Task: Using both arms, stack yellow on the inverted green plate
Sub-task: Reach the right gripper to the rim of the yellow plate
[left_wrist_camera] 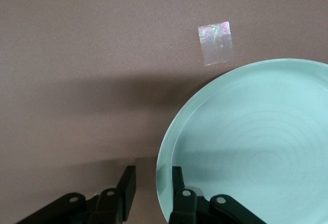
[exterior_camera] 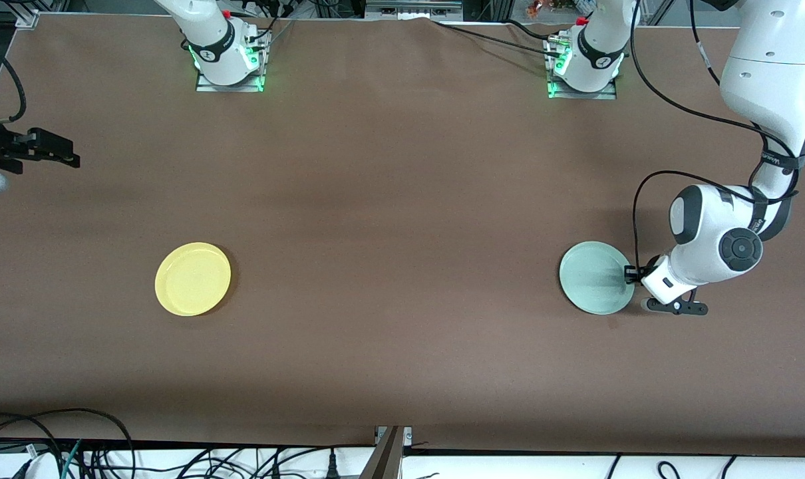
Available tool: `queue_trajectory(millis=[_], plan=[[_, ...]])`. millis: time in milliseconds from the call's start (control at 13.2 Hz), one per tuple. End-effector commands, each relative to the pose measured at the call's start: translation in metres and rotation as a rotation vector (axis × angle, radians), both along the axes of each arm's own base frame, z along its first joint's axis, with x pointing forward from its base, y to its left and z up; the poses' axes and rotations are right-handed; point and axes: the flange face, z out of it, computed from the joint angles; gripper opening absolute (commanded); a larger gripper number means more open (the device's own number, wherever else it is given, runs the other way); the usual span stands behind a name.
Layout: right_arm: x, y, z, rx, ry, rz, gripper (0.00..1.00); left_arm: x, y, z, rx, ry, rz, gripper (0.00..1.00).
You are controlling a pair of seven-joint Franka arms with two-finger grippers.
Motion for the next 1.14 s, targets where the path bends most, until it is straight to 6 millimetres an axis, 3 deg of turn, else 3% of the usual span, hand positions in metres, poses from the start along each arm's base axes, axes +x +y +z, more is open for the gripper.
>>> queue_trajectory(millis=[0, 303, 454, 681, 908, 1060], plan=[[0.011, -0.009, -0.011, 0.008, 0.007, 0.005, 1.0, 0.002, 0.0, 0.0, 0.012, 0.001, -0.025, 0.33], [0.012, -0.009, -0.013, -0.037, 0.012, 0.014, 1.0, 0.002, 0.0, 0.0, 0.013, 0.001, -0.028, 0.26], [0.02, -0.01, -0.024, -0.055, 0.01, 0.012, 1.0, 0.002, -0.001, 0.0, 0.013, 0.001, -0.029, 0.24], [0.041, -0.014, -0.062, -0.052, 0.01, 0.007, 1.0, 0.002, -0.002, 0.0, 0.012, 0.002, -0.028, 0.25], [0.054, -0.015, -0.086, -0.051, 0.0, 0.007, 1.0, 0.002, -0.002, 0.002, 0.011, 0.002, -0.029, 0.26], [0.067, -0.017, -0.116, -0.046, -0.005, 0.002, 1.0, 0.002, -0.003, 0.002, 0.011, 0.009, -0.03, 0.26]])
